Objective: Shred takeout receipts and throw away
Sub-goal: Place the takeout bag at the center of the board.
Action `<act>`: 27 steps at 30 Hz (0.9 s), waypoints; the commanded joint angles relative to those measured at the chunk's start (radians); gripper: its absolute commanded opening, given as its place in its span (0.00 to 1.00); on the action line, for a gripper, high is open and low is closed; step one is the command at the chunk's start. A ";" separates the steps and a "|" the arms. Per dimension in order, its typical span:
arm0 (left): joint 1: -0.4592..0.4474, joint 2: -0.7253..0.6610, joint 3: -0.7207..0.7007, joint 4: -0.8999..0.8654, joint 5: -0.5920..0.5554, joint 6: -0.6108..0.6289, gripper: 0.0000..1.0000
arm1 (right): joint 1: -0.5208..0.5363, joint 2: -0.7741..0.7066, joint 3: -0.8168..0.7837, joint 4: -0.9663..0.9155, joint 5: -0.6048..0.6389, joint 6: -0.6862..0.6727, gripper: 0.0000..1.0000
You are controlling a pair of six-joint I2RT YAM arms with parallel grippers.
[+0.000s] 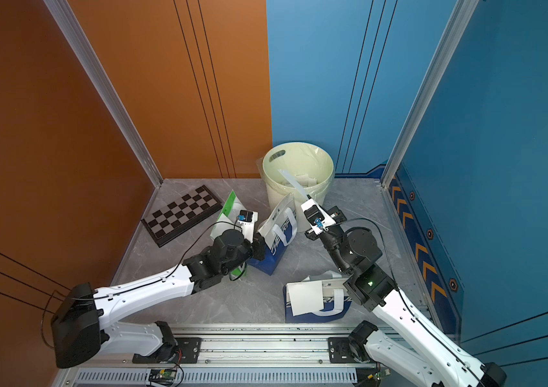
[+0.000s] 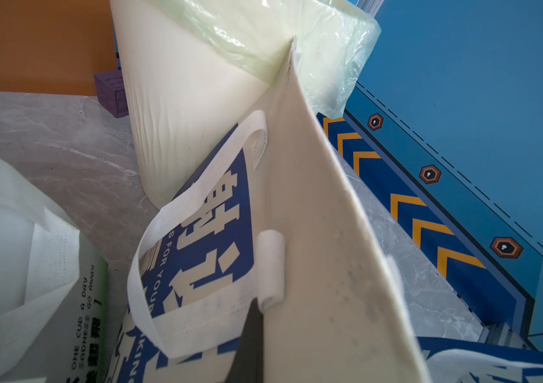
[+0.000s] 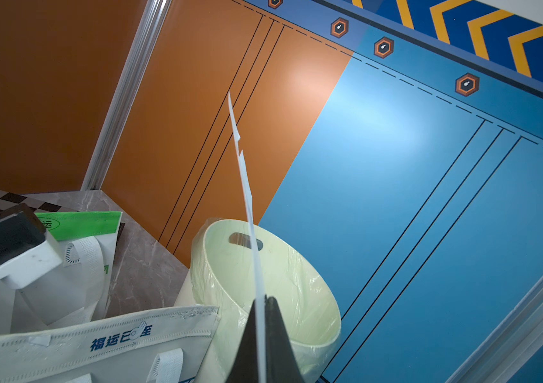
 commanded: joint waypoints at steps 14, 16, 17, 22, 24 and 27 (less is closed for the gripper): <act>-0.006 -0.066 -0.066 -0.004 -0.085 0.043 0.34 | -0.010 -0.038 -0.024 -0.046 0.020 0.045 0.00; -0.003 -0.095 -0.087 -0.023 -0.094 0.062 0.40 | -0.010 -0.039 -0.024 -0.055 0.019 0.046 0.00; 0.000 -0.109 -0.096 -0.033 -0.098 0.071 0.41 | -0.012 -0.039 -0.024 -0.061 0.018 0.050 0.00; 0.004 -0.186 -0.118 -0.109 -0.098 0.139 0.47 | -0.013 -0.037 -0.022 -0.103 0.011 0.081 0.00; 0.005 -0.209 -0.116 -0.142 -0.079 0.176 0.47 | -0.012 -0.036 -0.022 -0.116 0.010 0.088 0.00; 0.020 -0.241 -0.096 -0.216 -0.026 0.220 0.48 | -0.015 -0.032 -0.011 -0.144 0.024 0.089 0.00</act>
